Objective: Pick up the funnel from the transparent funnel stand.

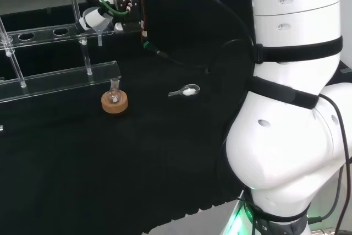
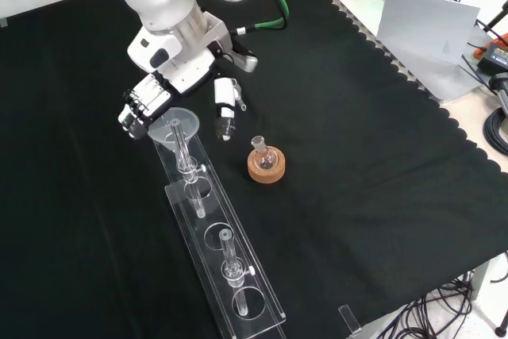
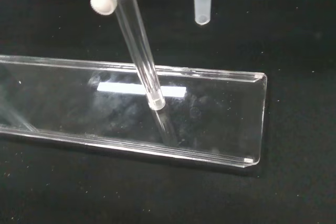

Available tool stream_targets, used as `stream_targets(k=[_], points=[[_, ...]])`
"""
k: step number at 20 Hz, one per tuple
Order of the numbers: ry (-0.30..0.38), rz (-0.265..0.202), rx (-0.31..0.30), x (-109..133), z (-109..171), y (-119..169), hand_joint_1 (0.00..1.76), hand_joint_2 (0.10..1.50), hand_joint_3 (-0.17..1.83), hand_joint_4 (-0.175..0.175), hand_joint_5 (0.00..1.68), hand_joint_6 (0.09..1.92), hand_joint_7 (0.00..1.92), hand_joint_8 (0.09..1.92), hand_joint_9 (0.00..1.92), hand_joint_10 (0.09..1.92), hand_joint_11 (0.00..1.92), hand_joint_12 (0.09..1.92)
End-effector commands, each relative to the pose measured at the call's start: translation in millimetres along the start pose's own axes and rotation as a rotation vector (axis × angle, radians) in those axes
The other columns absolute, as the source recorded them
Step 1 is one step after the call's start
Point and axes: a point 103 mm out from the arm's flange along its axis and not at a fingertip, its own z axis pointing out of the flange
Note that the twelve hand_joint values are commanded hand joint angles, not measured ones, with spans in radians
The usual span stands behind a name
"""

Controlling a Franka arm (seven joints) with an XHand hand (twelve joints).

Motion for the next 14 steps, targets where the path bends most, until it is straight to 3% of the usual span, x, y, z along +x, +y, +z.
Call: stream_targets(k=[1, 14], points=[[0.014, 0.023, -0.005, -10.0, -2.5, 3.2, 0.39, 0.72, 0.02, -0.008, 0.00, 0.09, 0.01, 0.09, 0.00, 0.09, 0.00, 0.45], [0.030, 0.036, 0.014, -16.3, 3.2, 7.8, 0.40, 0.73, 0.02, -0.011, 0.00, 0.09, 0.01, 0.09, 0.00, 0.09, 0.00, 0.46]])
